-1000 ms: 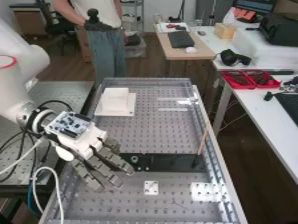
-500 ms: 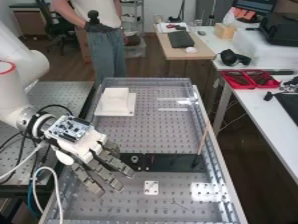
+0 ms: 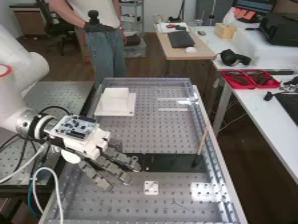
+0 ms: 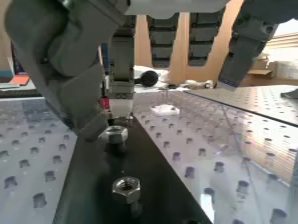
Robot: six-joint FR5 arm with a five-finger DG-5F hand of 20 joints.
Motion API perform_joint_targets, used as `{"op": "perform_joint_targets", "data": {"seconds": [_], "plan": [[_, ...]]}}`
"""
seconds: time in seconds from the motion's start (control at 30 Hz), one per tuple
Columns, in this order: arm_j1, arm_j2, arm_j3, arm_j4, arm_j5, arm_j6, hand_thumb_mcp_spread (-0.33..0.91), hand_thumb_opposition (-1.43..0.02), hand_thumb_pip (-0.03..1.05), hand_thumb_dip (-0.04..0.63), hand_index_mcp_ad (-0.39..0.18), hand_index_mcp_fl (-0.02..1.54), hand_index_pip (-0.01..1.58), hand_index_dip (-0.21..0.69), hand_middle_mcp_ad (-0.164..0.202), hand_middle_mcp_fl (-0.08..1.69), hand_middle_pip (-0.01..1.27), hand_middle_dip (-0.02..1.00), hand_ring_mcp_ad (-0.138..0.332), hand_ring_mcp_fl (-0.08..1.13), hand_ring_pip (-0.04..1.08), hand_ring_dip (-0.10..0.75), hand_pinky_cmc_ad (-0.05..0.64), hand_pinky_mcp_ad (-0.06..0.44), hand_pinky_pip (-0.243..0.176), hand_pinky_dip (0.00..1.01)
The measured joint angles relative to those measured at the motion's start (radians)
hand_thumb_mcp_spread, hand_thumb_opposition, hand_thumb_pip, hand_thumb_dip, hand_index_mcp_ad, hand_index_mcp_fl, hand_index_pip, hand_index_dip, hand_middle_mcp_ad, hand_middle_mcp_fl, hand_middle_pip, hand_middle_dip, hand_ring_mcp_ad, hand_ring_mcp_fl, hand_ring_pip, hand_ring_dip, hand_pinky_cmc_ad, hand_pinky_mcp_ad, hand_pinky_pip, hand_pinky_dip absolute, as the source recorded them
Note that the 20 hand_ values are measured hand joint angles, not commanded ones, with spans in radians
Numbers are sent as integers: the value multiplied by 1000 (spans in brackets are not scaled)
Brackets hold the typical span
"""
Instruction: Grab the larger nut and place it in the white container
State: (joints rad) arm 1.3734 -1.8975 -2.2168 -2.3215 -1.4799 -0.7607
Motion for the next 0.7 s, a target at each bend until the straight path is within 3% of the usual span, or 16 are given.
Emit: {"op": "perform_joint_targets", "data": {"seconds": [0.23, 0.7], "plan": [[-44, -7, 21, -22, -127, -58, 309, -883, 785, 206, -161, 5, 1555, 106, 63, 12, 131, 213, 161, 3, 152, 166, 401, 326, -105, 635], [-116, -28, 59, -53, -277, -115, 309, -883, 796, 206, -159, 3, 1559, 87, 61, 12, 127, 190, 161, 2, 169, 152, 394, 330, -101, 639]]}}
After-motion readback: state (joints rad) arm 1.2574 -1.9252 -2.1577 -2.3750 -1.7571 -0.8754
